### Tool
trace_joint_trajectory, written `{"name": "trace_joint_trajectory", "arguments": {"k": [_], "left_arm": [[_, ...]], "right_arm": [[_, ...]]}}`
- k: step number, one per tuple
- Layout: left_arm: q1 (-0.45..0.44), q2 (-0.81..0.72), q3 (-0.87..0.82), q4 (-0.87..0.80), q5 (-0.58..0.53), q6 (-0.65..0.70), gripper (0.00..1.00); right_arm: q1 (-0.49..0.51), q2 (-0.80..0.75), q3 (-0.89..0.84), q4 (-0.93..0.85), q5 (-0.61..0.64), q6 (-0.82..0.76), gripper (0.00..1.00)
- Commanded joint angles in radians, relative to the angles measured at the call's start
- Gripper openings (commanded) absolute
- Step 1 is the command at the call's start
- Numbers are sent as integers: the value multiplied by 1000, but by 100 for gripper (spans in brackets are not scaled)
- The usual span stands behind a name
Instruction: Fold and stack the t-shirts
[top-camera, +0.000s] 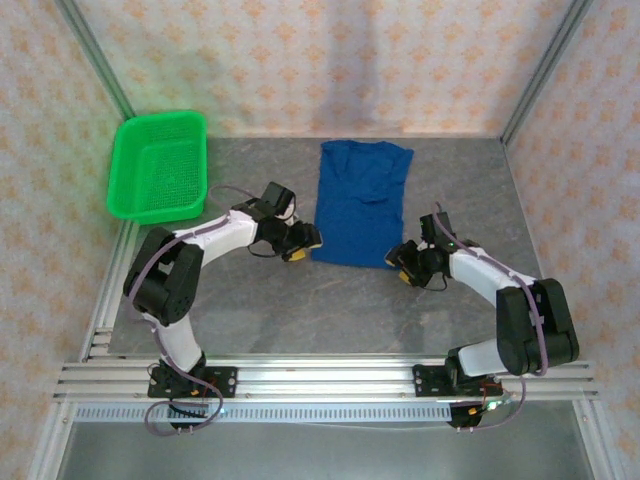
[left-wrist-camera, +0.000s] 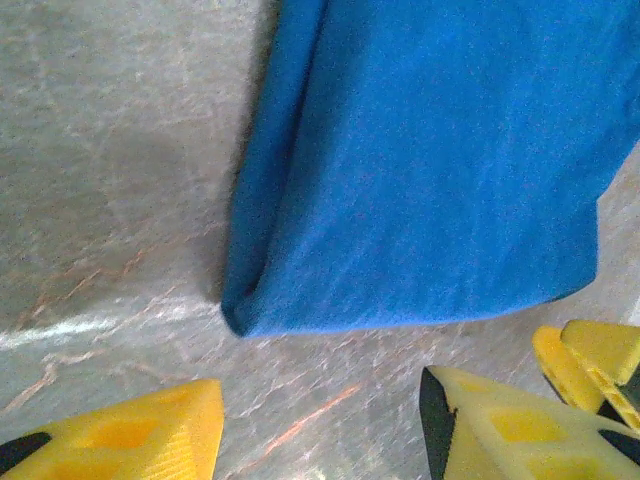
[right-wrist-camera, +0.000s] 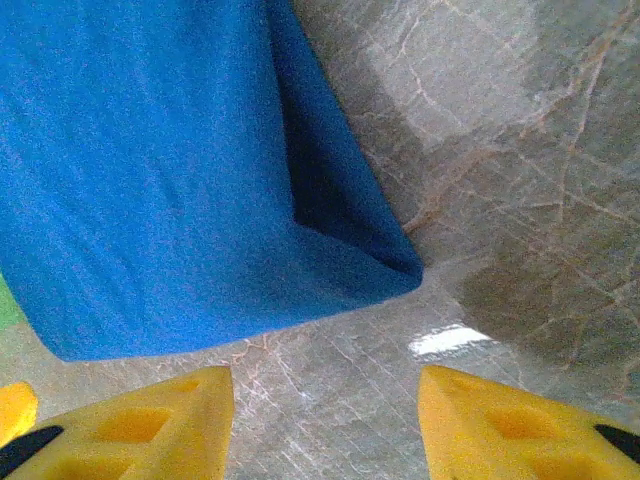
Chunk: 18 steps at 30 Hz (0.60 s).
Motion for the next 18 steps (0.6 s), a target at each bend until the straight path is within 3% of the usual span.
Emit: {"name": "trace_joint_trajectory", "arguments": {"k": [1, 10, 18], "left_arm": [[-2, 38, 0, 72, 19, -35, 54], [-6, 98, 32, 35, 0, -36, 51], [-30, 165, 47, 122, 1, -99, 49]], "right_arm": [[6, 20, -13, 77, -1, 29, 51], [5, 80, 9, 98, 17, 33, 49], [5, 126, 34, 114, 22, 36, 45]]}}
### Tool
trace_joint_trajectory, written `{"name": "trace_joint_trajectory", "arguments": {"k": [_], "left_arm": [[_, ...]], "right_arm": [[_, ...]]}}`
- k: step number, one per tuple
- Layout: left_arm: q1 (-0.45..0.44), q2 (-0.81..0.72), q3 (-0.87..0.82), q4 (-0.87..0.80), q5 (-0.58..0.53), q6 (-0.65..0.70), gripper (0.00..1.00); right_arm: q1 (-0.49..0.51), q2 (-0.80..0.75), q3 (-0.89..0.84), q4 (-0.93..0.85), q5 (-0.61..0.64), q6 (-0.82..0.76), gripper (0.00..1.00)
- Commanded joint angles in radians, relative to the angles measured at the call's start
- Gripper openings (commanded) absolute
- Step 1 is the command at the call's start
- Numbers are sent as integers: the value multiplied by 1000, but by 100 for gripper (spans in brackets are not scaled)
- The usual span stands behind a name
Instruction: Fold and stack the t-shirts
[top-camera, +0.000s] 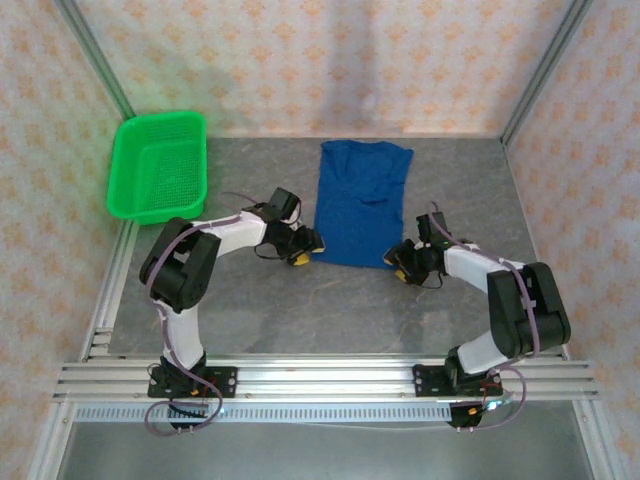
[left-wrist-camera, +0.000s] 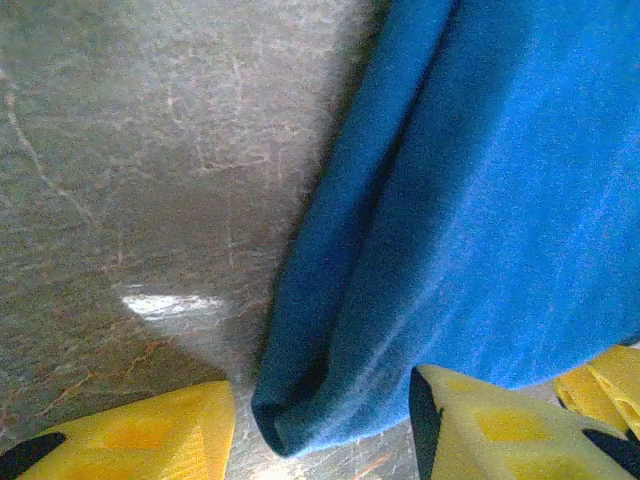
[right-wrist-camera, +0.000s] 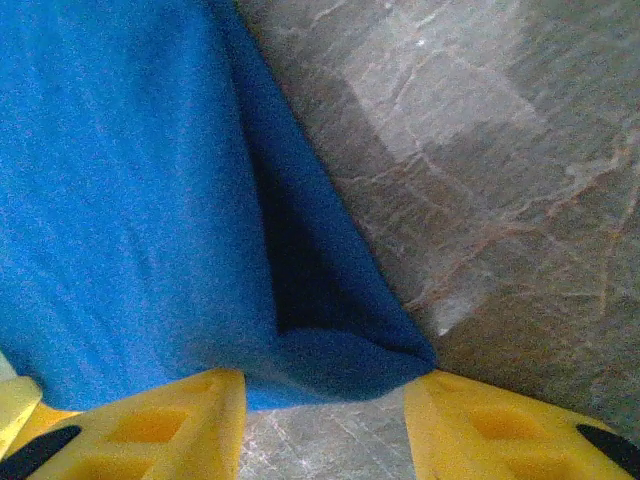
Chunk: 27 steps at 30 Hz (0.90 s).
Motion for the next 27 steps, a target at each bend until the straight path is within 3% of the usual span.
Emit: {"name": "trace_joint_trajectory", "arguments": {"k": [1, 10, 20, 27], "left_arm": [[-22, 47, 38, 69, -4, -42, 49], [-40, 131, 143, 36, -16, -44, 42], [-42, 124, 172, -76, -65, 14, 3], [-43, 38, 121, -122, -106, 50, 0]], "right_arm": [[4, 28, 31, 28, 22, 1, 44], [2, 76, 60, 38, 47, 0, 37], [0, 106, 130, -15, 67, -12, 0], [4, 4, 81, -59, 44, 9, 0]]}}
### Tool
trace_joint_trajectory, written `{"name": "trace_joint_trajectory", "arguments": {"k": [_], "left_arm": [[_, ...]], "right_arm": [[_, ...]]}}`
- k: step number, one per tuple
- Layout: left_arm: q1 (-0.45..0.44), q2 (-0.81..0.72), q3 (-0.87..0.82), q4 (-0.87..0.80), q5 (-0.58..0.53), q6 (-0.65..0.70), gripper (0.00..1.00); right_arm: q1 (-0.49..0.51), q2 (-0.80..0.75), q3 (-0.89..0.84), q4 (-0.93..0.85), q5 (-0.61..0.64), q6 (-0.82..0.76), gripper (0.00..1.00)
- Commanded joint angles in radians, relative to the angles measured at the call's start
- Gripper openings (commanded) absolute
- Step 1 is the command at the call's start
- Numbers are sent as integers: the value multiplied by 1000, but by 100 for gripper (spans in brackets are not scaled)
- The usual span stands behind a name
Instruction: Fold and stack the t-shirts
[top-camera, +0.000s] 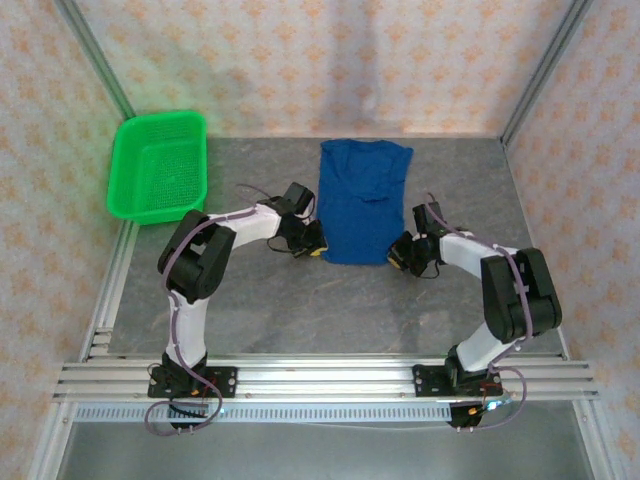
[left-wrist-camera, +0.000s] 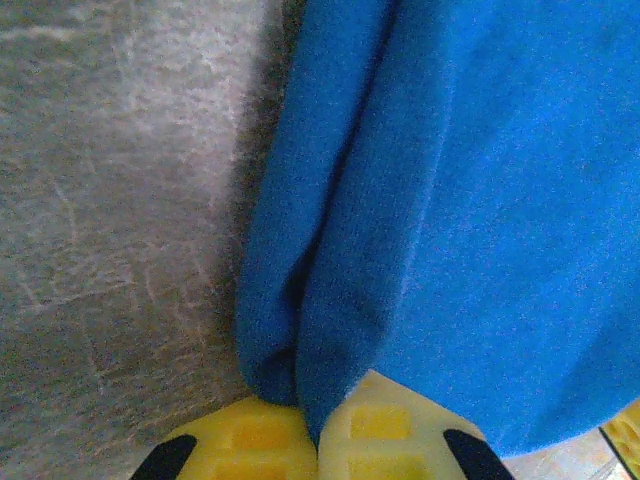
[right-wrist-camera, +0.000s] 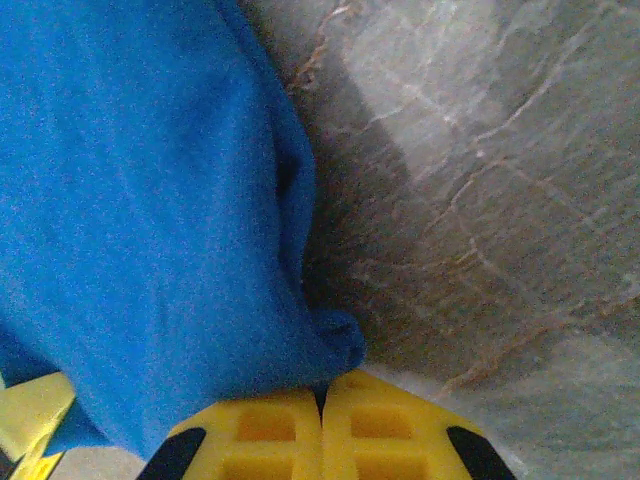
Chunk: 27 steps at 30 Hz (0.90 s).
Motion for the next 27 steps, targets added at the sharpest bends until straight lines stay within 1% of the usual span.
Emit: {"name": "trace_joint_trajectory", "arguments": {"k": [1, 6, 9, 15, 20, 23, 27], "left_arm": [[-8, -79, -38, -67, -58, 40, 0], [-21, -187, -113, -88, -80, 58, 0], [-47, -249, -157, -113, -103, 72, 0], [-113, -399, -303, -111, -138, 20, 0], [-182, -570, -423, -132, -178, -54, 0], [-217, -661, -470, -159, -194, -102, 0], [-229, -750, -482, -195, -206, -136, 0]], "right_arm": [[4, -93, -38, -15, 9, 14, 0], [19, -228, -107, -78, 6, 22, 0], [52, -316, -139, -132, 8, 35, 0], [183, -520, -221, -216, 42, 139, 0], [317, -704, -267, -311, 92, 272, 0], [394, -767, -266, -337, 120, 333, 0], [421, -758, -195, -377, 139, 333, 0]]}}
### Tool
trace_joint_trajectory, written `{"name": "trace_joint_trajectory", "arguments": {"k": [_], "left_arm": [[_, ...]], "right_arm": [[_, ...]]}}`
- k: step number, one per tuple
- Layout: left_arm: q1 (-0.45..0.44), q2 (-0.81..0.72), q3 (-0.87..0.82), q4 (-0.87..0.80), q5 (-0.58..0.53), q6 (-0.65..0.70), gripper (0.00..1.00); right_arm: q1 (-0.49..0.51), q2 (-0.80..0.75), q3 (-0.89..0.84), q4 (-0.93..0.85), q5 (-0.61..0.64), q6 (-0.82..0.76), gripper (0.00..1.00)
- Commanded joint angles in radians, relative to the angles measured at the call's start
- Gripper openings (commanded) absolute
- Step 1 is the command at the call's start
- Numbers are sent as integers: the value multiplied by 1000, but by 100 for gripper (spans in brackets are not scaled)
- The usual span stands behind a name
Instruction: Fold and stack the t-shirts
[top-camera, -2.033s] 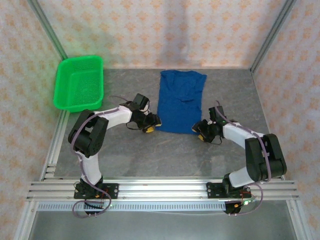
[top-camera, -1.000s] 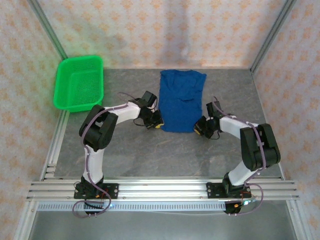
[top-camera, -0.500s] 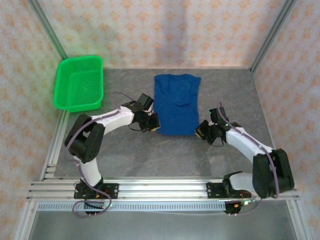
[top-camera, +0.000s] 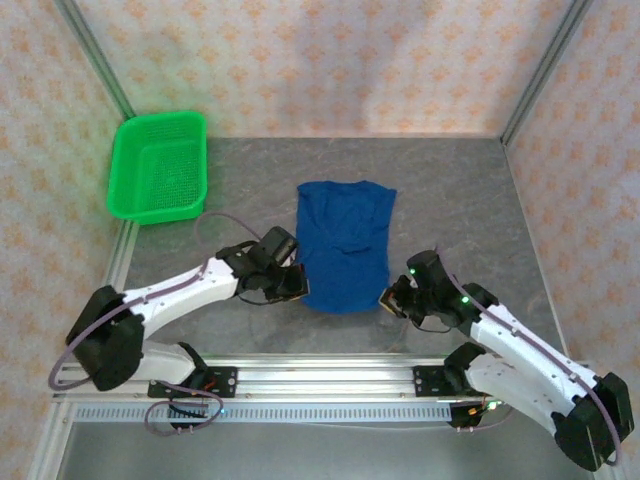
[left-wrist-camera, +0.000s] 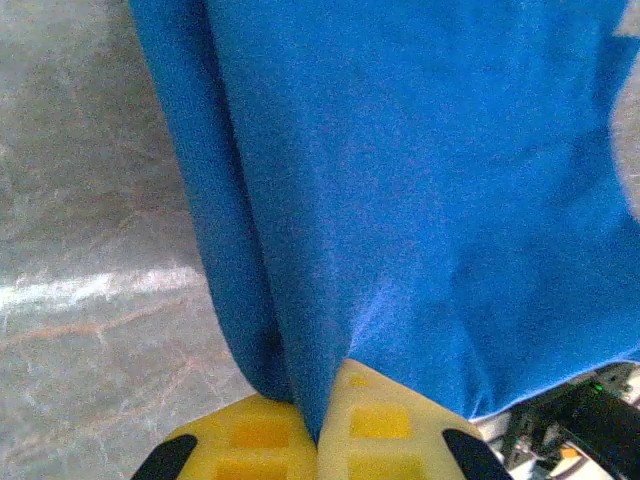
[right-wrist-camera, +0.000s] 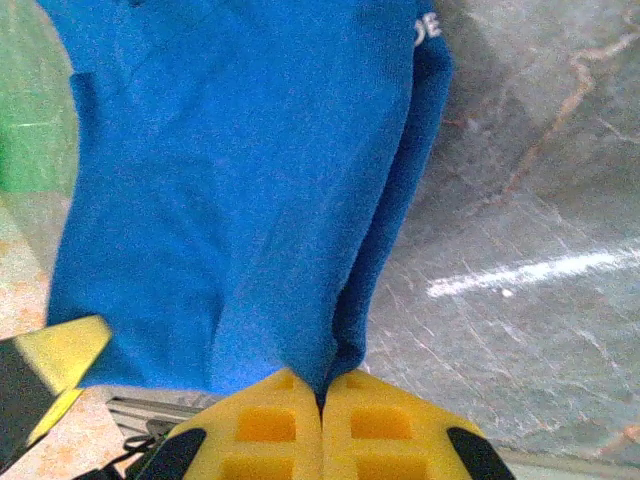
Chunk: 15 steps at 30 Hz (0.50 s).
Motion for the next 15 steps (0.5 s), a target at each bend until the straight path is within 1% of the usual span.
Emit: {"name": "trace_joint_trajectory", "arguments": {"k": [1, 4, 7, 10, 15], "left_arm": [[0, -61, 2, -64, -55, -50, 0], [9, -46, 73, -109, -54, -24, 0], [33, -10, 141, -122, -26, -4, 0], [81, 25, 194, -125, 4, 11, 0], [193, 106, 316, -143, 69, 73, 0]], "right_arm": [[12, 15, 85, -75, 66, 35, 0], [8, 67, 176, -87, 92, -2, 0], [-12, 154, 266, -90, 81, -53, 0], [-54, 257, 363, -97, 68, -124, 0], [-155, 420, 511, -88, 7, -225, 0]]}}
